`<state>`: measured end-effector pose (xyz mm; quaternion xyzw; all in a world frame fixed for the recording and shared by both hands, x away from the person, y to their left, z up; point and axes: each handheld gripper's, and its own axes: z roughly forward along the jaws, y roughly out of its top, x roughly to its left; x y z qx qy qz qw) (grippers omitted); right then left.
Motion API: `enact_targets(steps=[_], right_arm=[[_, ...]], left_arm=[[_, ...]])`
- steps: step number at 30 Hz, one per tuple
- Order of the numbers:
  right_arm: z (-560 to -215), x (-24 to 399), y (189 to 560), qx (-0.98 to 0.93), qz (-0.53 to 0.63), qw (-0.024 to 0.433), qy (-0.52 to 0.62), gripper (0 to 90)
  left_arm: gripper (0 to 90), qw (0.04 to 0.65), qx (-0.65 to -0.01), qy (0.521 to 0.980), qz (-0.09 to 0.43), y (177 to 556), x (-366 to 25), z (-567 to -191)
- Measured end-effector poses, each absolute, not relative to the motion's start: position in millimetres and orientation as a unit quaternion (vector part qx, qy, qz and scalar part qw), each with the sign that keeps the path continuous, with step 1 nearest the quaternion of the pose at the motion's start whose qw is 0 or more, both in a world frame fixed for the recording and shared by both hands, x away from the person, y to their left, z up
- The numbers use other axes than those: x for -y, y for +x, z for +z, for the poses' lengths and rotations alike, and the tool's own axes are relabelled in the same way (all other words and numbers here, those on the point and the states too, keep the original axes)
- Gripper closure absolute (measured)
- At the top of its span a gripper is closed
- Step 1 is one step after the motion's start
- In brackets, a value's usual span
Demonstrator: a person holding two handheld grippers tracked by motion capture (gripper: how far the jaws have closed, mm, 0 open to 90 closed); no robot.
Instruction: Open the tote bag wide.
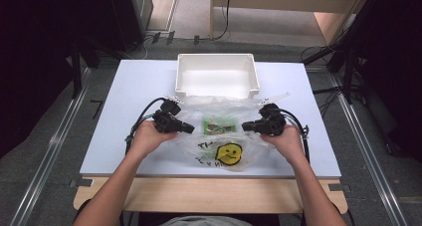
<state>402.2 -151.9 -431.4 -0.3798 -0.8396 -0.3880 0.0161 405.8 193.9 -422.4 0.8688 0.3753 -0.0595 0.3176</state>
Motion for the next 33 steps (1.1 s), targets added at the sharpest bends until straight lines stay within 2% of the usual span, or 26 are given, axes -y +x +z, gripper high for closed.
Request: enact_targets(steps=[12,25,33], right_arm=[[-449,152,399,0.836,-0.376,-0.006,-0.399,86.0],[-465,158,406,0.83,-0.358,-0.017,-0.428,86.1],[-469,165,406,0.823,-0.343,-0.033,-0.451,86.4]], left_arm=[[84.7,0.336,-0.407,0.847,-0.063,405,-206,-443],[84.5,0.327,-0.433,0.839,-0.037,406,-213,-456],[86.7,0.329,-0.469,0.819,-0.022,406,-233,-456]])
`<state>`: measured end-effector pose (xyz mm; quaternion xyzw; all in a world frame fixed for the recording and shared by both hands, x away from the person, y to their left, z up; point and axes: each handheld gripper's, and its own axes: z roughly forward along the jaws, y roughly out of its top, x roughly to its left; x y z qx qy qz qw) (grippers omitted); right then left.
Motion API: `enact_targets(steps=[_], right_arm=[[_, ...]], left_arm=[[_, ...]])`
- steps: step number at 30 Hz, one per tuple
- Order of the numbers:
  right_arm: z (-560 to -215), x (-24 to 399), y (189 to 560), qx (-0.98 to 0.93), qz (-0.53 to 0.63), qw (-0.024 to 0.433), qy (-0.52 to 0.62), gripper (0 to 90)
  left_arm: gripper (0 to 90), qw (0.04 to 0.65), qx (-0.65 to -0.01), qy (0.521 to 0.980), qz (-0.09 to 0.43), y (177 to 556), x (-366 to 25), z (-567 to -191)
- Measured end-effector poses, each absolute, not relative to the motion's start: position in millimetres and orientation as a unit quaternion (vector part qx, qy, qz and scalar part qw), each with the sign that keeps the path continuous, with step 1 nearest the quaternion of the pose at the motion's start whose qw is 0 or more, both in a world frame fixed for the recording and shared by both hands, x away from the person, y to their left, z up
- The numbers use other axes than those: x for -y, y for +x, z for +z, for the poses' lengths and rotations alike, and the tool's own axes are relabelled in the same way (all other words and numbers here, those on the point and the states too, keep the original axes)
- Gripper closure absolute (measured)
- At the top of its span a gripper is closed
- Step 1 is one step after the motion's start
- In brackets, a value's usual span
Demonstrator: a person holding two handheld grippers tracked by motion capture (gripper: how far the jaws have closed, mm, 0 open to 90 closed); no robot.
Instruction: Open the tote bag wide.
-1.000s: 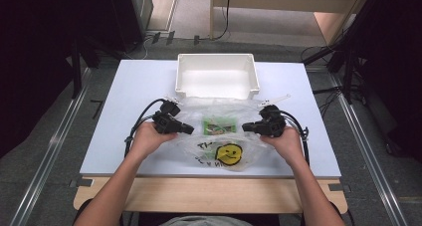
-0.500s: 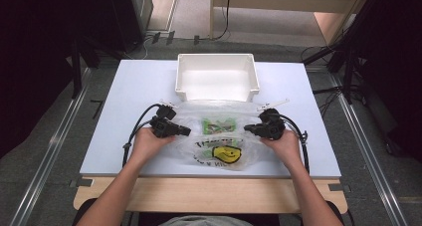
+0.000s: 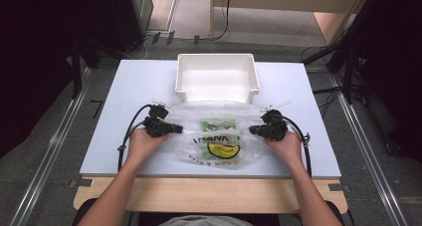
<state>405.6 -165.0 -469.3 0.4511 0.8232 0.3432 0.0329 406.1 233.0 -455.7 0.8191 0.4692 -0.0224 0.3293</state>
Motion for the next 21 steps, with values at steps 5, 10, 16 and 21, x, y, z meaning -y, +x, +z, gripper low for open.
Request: enact_targets(steps=[5,10,16,21], right_arm=[[-469,171,403,-0.817,0.335,0.05,0.466,86.7],[-468,179,402,-0.809,0.329,0.059,0.483,88.4],[-469,196,400,-0.792,0.326,0.065,0.512,90.0],[-470,209,399,-0.776,0.325,0.064,0.537,90.0]], left_arm=[[90.0,0.322,-0.488,0.811,-0.013,406,-242,-455],[90.0,0.315,-0.508,0.802,-0.003,405,-253,-453],[90.0,0.321,-0.525,0.788,-0.005,404,-264,-454],[90.0,0.331,-0.539,0.775,-0.014,405,-273,-456]])
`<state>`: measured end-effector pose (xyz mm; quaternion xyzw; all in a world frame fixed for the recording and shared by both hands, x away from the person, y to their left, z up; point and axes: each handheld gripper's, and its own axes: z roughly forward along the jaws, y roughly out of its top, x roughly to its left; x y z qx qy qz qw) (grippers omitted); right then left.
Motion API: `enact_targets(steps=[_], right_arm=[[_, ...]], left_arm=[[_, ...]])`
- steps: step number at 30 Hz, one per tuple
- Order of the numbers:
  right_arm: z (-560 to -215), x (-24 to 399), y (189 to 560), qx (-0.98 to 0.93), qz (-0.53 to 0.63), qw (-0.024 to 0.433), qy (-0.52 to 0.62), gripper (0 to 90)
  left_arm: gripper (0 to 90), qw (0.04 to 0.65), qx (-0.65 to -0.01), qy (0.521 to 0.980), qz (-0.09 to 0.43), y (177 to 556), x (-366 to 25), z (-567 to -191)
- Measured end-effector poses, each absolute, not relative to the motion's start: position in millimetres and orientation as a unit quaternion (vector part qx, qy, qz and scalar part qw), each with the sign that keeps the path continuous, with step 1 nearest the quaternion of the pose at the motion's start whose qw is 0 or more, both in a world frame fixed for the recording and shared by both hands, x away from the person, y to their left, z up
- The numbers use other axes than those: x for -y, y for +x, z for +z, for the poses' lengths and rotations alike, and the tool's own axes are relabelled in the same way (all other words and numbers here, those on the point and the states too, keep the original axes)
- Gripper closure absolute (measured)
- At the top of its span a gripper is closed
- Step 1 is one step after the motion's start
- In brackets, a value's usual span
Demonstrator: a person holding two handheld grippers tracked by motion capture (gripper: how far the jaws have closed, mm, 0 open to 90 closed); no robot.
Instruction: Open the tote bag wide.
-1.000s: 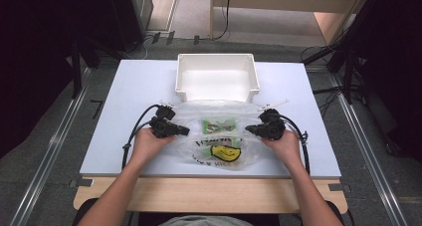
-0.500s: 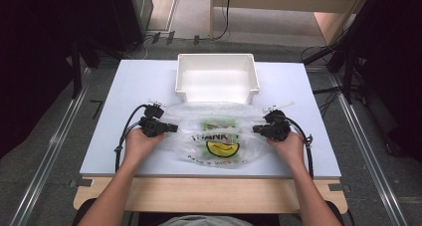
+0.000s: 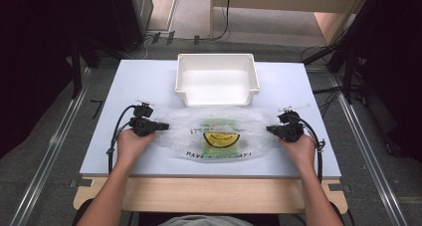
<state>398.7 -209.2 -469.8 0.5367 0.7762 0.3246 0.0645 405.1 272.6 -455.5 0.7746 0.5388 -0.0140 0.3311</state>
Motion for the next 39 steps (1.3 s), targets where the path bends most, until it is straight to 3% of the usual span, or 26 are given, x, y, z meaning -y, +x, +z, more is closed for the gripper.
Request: enact_targets(steps=[3,16,25,32,39], right_arm=[[-469,215,397,-0.776,0.312,0.085,0.542,90.0],[-470,230,394,-0.766,0.314,0.084,0.555,90.0],[-465,224,394,-0.785,0.294,0.111,0.534,90.0],[-453,218,390,-0.785,0.341,0.085,0.51,88.7],[-443,213,386,-0.784,0.364,0.076,0.497,76.9]], left_arm=[[90.0,0.332,-0.545,0.769,-0.014,405,-277,-455],[90.0,0.328,-0.539,0.776,-0.004,405,-277,-455],[90.0,0.311,-0.54,0.782,0.006,407,-273,-451],[90.0,0.342,-0.512,0.788,-0.007,402,-264,-439],[75.3,0.359,-0.485,0.797,-0.016,396,-253,-427]])
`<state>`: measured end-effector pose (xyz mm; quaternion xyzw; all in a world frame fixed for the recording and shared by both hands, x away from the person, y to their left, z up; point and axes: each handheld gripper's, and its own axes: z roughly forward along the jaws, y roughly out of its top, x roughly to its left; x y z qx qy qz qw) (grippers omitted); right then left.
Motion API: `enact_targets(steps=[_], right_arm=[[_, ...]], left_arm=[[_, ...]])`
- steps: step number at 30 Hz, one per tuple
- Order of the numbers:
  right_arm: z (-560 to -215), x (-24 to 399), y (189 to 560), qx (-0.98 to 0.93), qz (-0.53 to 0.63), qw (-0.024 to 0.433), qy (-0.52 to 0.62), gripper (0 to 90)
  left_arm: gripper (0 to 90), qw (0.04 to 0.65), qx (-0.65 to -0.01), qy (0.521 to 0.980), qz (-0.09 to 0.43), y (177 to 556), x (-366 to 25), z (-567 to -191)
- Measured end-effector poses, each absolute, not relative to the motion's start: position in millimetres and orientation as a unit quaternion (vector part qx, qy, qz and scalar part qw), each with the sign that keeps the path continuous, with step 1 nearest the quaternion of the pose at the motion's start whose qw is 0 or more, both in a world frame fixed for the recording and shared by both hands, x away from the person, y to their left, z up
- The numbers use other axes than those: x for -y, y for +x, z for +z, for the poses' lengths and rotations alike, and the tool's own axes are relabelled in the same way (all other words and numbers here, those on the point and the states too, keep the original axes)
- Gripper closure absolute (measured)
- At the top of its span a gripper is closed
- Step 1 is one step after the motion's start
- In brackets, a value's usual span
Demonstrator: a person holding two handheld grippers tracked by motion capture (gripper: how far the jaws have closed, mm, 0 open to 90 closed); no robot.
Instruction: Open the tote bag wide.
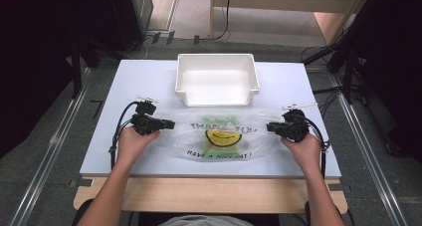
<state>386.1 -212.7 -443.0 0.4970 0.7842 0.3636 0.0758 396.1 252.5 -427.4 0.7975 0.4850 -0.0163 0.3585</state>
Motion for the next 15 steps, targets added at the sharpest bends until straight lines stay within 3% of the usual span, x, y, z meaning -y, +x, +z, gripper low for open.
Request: enact_targets(steps=[4,8,15], right_arm=[[-438,208,384,-0.787,0.373,0.072,0.486,71.6],[-434,202,382,-0.789,0.382,0.072,0.476,71.6],[-422,186,382,-0.793,0.394,0.064,0.461,83.3]], left_arm=[[66.0,0.364,-0.477,0.8,-0.03,396,-246,-425],[64.5,0.362,-0.47,0.805,-0.031,397,-241,-423],[85.0,0.363,-0.45,0.815,-0.023,400,-227,-413]])
